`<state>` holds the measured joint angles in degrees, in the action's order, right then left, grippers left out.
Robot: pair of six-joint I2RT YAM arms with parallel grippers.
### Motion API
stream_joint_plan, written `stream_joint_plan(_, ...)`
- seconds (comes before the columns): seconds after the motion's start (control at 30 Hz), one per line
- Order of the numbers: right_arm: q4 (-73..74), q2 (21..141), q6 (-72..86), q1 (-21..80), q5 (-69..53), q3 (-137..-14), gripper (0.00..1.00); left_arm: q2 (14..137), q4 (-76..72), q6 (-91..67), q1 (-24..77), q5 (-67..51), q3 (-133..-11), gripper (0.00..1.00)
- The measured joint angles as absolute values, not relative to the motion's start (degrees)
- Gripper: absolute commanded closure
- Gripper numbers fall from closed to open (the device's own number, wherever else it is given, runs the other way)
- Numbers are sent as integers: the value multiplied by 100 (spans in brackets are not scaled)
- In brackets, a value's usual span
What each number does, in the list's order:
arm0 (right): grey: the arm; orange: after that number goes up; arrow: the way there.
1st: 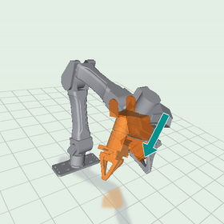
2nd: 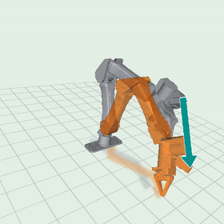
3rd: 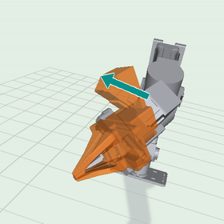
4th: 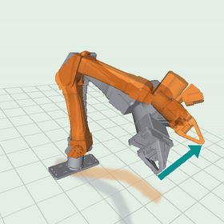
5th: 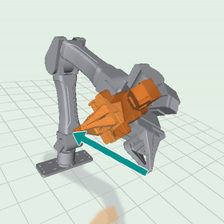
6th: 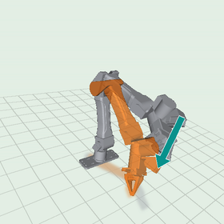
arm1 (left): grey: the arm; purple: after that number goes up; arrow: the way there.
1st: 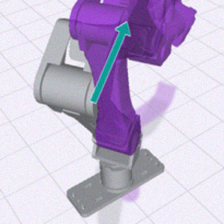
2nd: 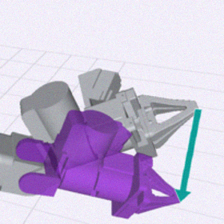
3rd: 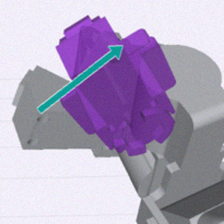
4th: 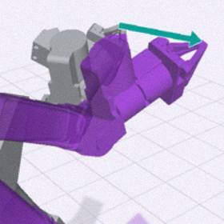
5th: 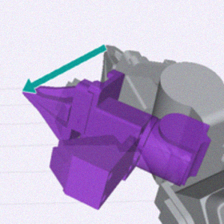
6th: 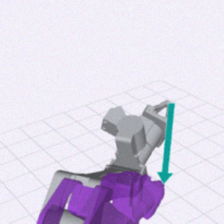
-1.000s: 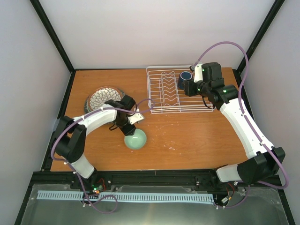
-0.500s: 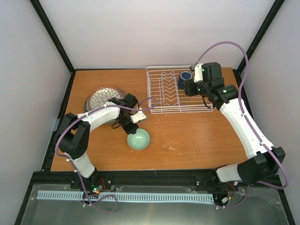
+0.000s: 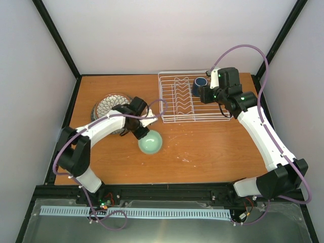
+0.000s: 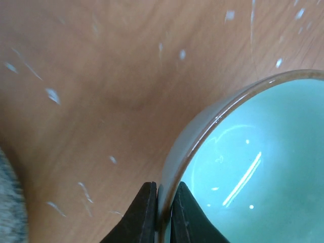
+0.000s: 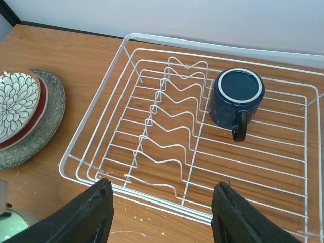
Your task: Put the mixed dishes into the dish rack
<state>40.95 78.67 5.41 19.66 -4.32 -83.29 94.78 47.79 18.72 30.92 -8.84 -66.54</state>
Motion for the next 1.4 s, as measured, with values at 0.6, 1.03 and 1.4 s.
stream_joint_plan(0.6, 3909, 7579, 650, 1518, -668, -8176, 35, 8252, 2333, 1492, 2853, -4215, -6414, 99)
stream_joint_plan(1.03, 1903, 7015, 1817, 91, -5127, -6401, 20, 9522, -1275, -161, 2169, -8215, -6414, 99)
stream_joint_plan(1.4, -381, 7172, 3406, 69, -7177, -5465, 13, 11203, 513, 1328, 2163, -8735, -9653, 99)
